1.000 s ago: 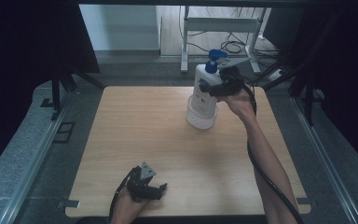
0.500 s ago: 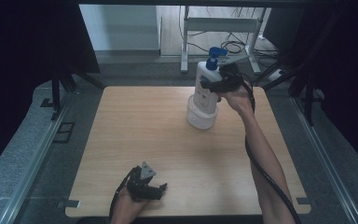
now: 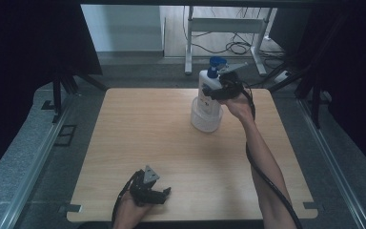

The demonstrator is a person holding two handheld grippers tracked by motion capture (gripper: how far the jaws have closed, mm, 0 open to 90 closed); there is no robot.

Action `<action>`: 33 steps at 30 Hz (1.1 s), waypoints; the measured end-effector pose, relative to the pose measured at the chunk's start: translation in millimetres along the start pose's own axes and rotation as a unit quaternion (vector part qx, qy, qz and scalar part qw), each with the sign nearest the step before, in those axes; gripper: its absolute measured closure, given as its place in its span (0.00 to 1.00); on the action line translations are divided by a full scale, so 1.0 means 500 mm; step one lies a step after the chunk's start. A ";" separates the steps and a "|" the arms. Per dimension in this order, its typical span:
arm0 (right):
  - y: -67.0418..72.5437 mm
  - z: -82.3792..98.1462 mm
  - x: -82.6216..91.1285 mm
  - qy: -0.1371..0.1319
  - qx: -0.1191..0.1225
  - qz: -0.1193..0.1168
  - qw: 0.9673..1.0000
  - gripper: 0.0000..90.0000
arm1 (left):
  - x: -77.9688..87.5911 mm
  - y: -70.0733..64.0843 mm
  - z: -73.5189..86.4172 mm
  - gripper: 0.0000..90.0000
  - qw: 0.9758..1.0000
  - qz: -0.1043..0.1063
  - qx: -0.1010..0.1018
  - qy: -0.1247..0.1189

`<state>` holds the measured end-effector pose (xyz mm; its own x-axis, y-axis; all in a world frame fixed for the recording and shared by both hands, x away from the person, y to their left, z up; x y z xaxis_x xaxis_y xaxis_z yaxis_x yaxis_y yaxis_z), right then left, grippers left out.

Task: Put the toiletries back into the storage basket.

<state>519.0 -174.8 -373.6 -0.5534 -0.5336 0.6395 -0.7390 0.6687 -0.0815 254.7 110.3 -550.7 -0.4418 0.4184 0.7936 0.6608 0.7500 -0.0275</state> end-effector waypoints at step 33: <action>-0.005 0.073 -0.083 0.014 -0.026 -0.015 0.999 0.41 | 0.000 0.000 0.000 0.13 1.000 0.000 0.000 0.000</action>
<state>530.0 -173.1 -427.7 -0.5203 -0.5396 0.6619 -0.7333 0.6796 -0.0224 254.6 110.3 -550.6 -0.4410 0.4185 0.7940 0.6614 0.7495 -0.0277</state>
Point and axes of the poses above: each handheld gripper's, and its own axes: x roughly backward along the jaws, z roughly out of its underside, y roughly to its left, the point moved 1 cm from there along -x, roughly forward along the jaws, and after that the axes turned 6 degrees about y, right-handed, at the moved point
